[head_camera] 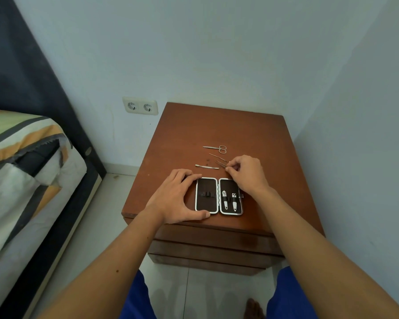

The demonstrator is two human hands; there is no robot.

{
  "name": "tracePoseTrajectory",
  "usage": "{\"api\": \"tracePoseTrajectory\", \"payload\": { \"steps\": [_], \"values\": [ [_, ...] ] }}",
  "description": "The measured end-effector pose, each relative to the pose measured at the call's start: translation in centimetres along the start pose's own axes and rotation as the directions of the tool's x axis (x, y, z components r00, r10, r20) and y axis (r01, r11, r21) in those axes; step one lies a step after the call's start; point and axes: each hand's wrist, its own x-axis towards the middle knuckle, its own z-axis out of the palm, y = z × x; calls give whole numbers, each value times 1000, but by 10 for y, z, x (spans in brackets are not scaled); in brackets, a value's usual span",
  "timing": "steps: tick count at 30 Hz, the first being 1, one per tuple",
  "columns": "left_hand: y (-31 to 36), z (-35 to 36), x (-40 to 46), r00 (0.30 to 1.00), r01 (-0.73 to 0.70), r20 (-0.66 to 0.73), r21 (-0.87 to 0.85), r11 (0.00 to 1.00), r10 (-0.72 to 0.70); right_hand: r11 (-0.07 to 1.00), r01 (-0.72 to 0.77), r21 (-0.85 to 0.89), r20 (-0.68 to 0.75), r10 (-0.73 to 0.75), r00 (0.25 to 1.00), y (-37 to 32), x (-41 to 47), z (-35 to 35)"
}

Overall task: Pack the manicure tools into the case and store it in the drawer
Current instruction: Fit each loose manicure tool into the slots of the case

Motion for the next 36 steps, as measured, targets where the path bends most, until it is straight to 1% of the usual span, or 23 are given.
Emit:
{"api": "tracePoseTrajectory", "payload": {
  "steps": [2,4,6,8,10,13,15,19,23,28,36],
  "values": [
    [0,0,0,1000,2,1,-5,1000,-2,999,-6,31,-23,7,1000,0,-3,-3],
    [0,-1,0,1000,2,-3,-9,1000,-2,988,-22,152,-49,30,998,-2,-6,-5],
    [0,-1,0,1000,2,-4,-13,1000,-2,961,-28,273,-37,40,999,-6,-10,-6],
    [-1,0,0,1000,3,-3,-17,1000,-3,927,-29,373,31,19,999,-13,-14,-6],
    [-1,0,-1,1000,-3,-6,-10,1000,3,890,-22,455,118,-36,992,-22,-18,-5],
    [-1,1,-1,1000,-12,-20,-6,1000,12,845,9,535,186,-128,974,-30,-22,1],
    [-2,1,-1,1000,-16,-25,-5,1000,15,847,28,530,212,-165,963,-30,-21,6],
    [-3,1,0,1000,-16,-26,-8,1000,16,917,94,389,242,-200,950,-29,-20,11],
    [-3,1,0,1000,-14,-24,-13,1000,14,944,141,297,252,-220,942,-26,-17,10],
    [-4,2,0,999,-19,-33,-18,1000,18,956,111,273,296,-193,935,-21,-15,8],
    [-3,3,0,999,-27,-43,-9,1000,26,968,172,185,307,-223,925,-22,-18,9]
  ]
}}
